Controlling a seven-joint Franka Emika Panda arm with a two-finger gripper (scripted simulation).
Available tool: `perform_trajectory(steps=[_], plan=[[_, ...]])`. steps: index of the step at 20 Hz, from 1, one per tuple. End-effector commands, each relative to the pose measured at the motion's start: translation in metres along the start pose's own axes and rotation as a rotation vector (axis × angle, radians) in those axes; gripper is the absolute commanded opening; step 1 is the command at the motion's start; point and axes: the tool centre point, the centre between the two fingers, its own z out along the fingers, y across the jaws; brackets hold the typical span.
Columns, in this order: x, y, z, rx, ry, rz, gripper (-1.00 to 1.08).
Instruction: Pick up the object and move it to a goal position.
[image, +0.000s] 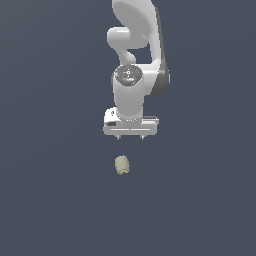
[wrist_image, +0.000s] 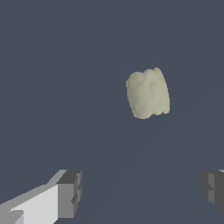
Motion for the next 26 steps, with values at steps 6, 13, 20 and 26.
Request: perform_trajectory(steps=[6,13,20,26], plan=[[-0.001,0.004,-0.001,-0.007,0.002,0.001,1.0],[-0.002,0.01,-0.002,-0.017,0.004,0.002,1.0],[0.003,0.011,0.002,-0.019,0.005,-0.016,1.0],[0.021,0.017,0.014,-0.024,0.009,-0.07,1.0]])
